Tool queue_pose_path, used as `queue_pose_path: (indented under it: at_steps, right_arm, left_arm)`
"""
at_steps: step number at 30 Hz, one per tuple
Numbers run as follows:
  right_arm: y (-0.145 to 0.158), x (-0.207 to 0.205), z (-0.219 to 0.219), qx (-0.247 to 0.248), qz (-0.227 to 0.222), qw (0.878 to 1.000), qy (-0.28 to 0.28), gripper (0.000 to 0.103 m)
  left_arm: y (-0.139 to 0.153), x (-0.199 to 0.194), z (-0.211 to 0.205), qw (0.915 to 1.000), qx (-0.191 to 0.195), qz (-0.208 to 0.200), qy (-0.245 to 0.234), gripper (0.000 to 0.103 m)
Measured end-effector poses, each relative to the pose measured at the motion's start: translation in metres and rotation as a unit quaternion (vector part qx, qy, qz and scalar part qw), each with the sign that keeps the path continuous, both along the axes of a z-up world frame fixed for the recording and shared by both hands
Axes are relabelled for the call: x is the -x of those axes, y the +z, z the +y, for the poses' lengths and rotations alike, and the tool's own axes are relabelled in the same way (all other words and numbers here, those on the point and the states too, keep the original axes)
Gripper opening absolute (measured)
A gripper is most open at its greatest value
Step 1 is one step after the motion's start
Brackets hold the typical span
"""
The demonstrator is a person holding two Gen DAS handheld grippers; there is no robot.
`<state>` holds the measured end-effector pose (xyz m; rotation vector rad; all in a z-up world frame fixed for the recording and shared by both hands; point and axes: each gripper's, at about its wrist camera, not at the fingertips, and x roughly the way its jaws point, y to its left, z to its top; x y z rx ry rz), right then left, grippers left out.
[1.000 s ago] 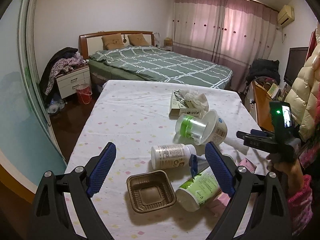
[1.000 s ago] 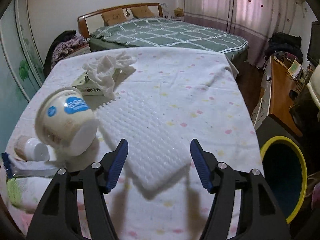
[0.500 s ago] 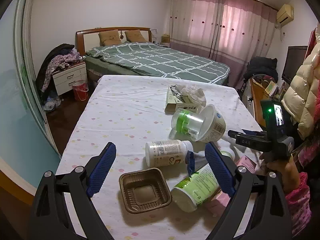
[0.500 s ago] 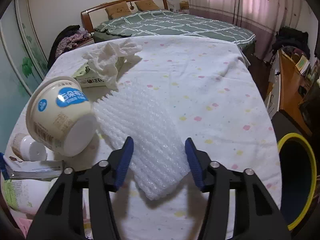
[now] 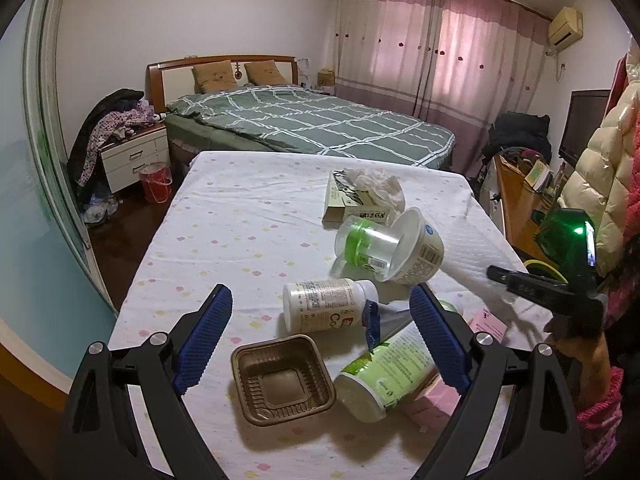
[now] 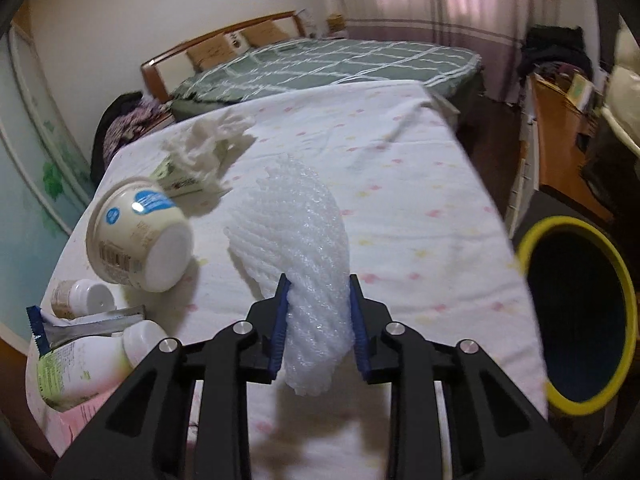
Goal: Collect trash
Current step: 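Carry the foam net over the yellow bin and open the right gripper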
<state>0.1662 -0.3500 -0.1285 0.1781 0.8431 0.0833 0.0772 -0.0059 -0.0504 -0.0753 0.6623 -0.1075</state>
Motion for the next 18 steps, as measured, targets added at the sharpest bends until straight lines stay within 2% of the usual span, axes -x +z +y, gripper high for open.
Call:
queue_pose_path:
  at_steps: [9,18]
  right_arm:
    - [0.007,0.027,-0.058,0.007,-0.018,0.996,-0.090,0.027]
    - [0.010,0.054,-0.139,0.011,-0.027,0.975,-0.222,0.028]
  left_arm:
    - [-0.004,-0.001,-0.015,0.9998,-0.001,0.004,-0.018,0.089]
    - [-0.006,0.003,-0.037,0.9990,-0.006,0.007,-0.043,0.089]
